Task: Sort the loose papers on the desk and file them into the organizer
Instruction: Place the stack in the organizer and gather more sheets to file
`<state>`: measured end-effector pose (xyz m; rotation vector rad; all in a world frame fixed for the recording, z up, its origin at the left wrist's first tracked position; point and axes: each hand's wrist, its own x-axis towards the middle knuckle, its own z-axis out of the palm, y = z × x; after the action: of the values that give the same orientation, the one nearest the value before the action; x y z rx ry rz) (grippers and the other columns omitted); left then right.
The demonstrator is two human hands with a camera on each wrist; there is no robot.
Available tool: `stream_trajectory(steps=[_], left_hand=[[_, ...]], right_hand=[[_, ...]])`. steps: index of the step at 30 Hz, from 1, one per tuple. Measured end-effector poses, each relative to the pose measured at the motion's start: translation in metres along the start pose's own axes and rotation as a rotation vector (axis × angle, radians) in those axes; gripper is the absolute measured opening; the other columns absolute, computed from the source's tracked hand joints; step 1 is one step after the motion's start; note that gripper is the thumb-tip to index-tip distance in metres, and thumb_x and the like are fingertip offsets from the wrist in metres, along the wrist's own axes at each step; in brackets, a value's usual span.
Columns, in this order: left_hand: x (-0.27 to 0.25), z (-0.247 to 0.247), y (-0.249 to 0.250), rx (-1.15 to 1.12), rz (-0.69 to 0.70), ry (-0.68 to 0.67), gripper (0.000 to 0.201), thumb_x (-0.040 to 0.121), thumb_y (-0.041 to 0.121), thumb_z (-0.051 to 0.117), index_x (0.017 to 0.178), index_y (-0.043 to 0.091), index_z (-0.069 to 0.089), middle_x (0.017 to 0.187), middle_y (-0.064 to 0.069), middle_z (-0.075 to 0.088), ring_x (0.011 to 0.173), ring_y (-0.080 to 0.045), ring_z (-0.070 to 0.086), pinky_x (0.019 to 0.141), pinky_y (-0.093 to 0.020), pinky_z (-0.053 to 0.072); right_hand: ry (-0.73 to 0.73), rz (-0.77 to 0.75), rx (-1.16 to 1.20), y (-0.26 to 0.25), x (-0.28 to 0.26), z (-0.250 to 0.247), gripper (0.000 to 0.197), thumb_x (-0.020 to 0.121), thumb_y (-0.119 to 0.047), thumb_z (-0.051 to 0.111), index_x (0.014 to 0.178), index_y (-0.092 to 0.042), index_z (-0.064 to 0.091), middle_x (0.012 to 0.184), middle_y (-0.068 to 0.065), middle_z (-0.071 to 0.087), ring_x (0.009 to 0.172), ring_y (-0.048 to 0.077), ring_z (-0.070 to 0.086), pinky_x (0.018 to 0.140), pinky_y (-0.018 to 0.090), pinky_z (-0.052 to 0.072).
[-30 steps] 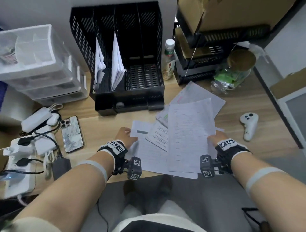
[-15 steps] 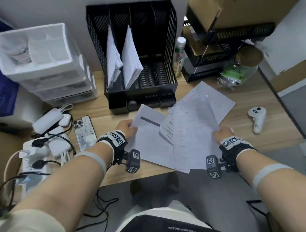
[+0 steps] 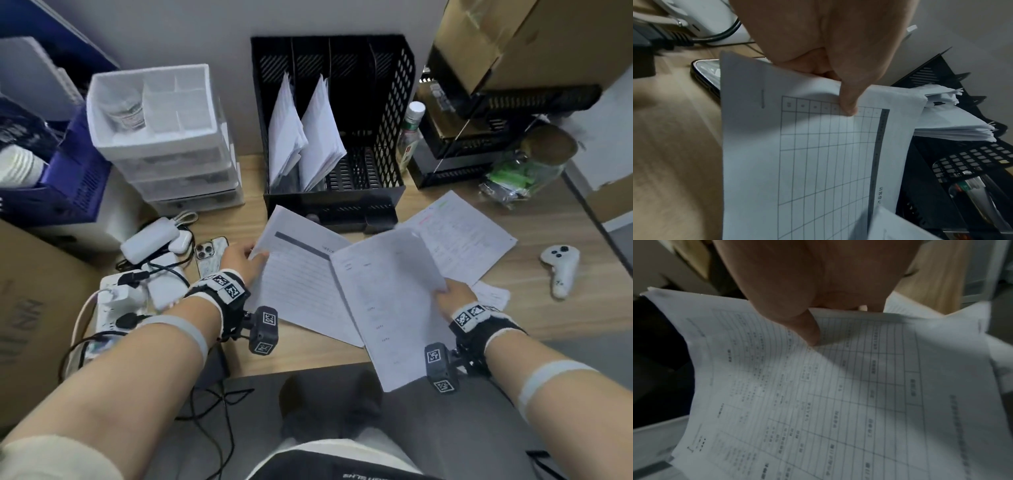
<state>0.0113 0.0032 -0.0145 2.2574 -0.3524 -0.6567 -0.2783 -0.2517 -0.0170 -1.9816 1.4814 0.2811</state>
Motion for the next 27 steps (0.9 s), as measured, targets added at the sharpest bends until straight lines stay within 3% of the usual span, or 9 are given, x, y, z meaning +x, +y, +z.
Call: stream_trajectory(steps=[6,9,11,13,16,19,22,25,27], left_hand=[[-0.003,-0.026,0.019,-0.023,0.235,-0.033,0.021,0.099,0.017,0.059,0.112,0.007,0.072,0.097,-0.006,0.071,0.087,-0.019,0.061,0.071,-0.024,0.045],[0.002,-0.045,0.027,0.011,0.360,-0.043,0.017,0.097,0.018,0.062,0.102,0.006,0.074,0.095,-0.016,0.075,0.082,-0.015,0.058,0.077,-0.032,0.050],[-0.001,-0.060,0.036,-0.014,0.423,-0.083,0.012,0.096,0.016,0.064,0.101,0.013,0.074,0.093,-0.006,0.074,0.080,-0.008,0.059,0.083,-0.030,0.049],[-0.002,-0.073,0.045,-0.061,0.476,-0.098,0.012,0.095,0.015,0.064,0.101,0.021,0.072,0.093,0.001,0.071,0.081,-0.005,0.060,0.086,-0.028,0.047],[-0.006,-0.096,0.060,-0.111,0.522,-0.105,0.018,0.096,0.013,0.062,0.104,0.026,0.072,0.100,0.001,0.073,0.088,-0.005,0.063,0.090,-0.029,0.049],[-0.009,-0.112,0.076,-0.115,0.547,-0.099,0.021,0.097,0.023,0.060,0.091,0.039,0.073,0.087,0.020,0.075,0.084,0.001,0.065,0.084,-0.021,0.053],[-0.011,-0.116,0.094,-0.165,0.546,0.022,0.028,0.100,0.029,0.058,0.080,0.021,0.074,0.069,0.019,0.067,0.069,0.004,0.055,0.069,-0.015,0.044],[0.000,-0.113,0.092,-0.304,0.424,0.153,0.056,0.096,0.049,0.058,0.092,-0.006,0.069,0.081,-0.007,0.063,0.077,-0.014,0.055,0.066,-0.015,0.044],[0.002,-0.105,0.084,-0.550,0.286,0.043,0.070,0.079,0.064,0.066,0.108,0.001,0.068,0.100,-0.014,0.073,0.092,-0.025,0.070,0.076,-0.019,0.056]], right_hand=[[-0.005,-0.381,-0.029,-0.078,-0.018,0.001,0.018,0.090,-0.014,0.055,0.092,-0.014,0.074,0.097,0.015,0.068,0.087,0.030,0.059,0.074,0.027,0.039],[0.082,-0.610,-0.088,-0.118,-0.027,-0.003,0.018,0.088,-0.026,0.066,0.093,-0.013,0.077,0.111,0.011,0.061,0.108,0.029,0.056,0.091,0.030,0.041],[0.132,-0.714,-0.071,-0.142,-0.032,-0.009,0.020,0.087,-0.026,0.067,0.098,-0.012,0.076,0.136,0.008,0.053,0.132,0.030,0.042,0.112,0.036,0.032],[0.114,-0.778,-0.065,-0.164,-0.039,-0.018,0.022,0.089,-0.025,0.066,0.105,-0.012,0.074,0.146,0.005,0.049,0.143,0.026,0.033,0.117,0.036,0.026],[0.093,-0.795,-0.003,-0.188,-0.049,-0.032,0.008,0.088,-0.027,0.063,0.089,-0.026,0.071,0.102,0.005,0.073,0.106,0.025,0.063,0.087,0.036,0.048],[0.161,-0.824,0.094,-0.201,-0.052,-0.042,0.032,0.087,-0.024,0.061,0.062,-0.030,0.042,0.061,-0.006,0.050,0.062,0.016,0.050,0.057,0.030,0.034],[0.179,-0.850,0.141,-0.209,-0.056,-0.053,0.028,0.089,-0.015,0.057,0.074,-0.033,0.041,0.066,-0.007,0.050,0.061,0.012,0.049,0.056,0.028,0.036],[0.179,-0.818,0.246,-0.211,-0.058,-0.062,0.029,0.087,-0.008,0.059,0.106,-0.024,0.045,0.096,-0.001,0.061,0.087,0.021,0.061,0.077,0.033,0.049],[0.162,-0.808,0.351,-0.211,-0.062,-0.069,0.043,0.088,-0.003,0.059,0.126,-0.019,0.046,0.113,-0.003,0.060,0.102,0.016,0.059,0.088,0.021,0.046]])
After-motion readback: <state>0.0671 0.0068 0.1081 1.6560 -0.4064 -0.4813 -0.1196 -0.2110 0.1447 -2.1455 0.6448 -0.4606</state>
